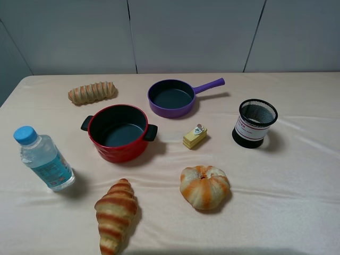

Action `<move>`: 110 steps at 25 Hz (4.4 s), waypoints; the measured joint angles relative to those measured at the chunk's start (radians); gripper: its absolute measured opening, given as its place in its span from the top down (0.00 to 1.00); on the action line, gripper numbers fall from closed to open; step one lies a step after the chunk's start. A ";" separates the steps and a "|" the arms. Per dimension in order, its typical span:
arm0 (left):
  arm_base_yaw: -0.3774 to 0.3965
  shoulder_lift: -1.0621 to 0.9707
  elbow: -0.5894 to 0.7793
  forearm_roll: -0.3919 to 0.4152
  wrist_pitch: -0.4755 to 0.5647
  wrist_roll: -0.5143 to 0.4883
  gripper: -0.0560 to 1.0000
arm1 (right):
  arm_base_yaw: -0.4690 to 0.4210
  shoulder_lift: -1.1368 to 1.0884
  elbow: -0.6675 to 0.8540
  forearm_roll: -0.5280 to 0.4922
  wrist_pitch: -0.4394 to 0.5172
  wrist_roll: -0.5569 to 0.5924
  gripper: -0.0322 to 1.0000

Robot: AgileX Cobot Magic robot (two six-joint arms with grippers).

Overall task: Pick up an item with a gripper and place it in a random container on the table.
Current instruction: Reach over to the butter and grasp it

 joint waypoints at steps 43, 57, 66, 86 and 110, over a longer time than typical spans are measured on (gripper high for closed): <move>0.000 0.000 0.000 0.000 0.000 0.000 0.01 | 0.593 0.997 -0.564 -0.148 0.041 0.453 0.30; 0.000 0.000 0.000 0.000 0.000 0.000 0.01 | 0.599 1.243 -0.693 -0.119 0.024 0.610 0.30; 0.000 0.000 0.000 0.000 0.000 0.000 0.01 | 0.599 1.353 -0.694 -0.120 -0.011 0.706 0.30; 0.000 0.000 0.000 0.000 0.000 0.000 0.01 | 0.599 1.591 -0.700 -0.122 -0.109 0.866 0.30; 0.000 0.000 0.000 0.000 0.000 0.000 0.01 | 0.599 1.821 -0.781 -0.117 -0.178 0.992 0.30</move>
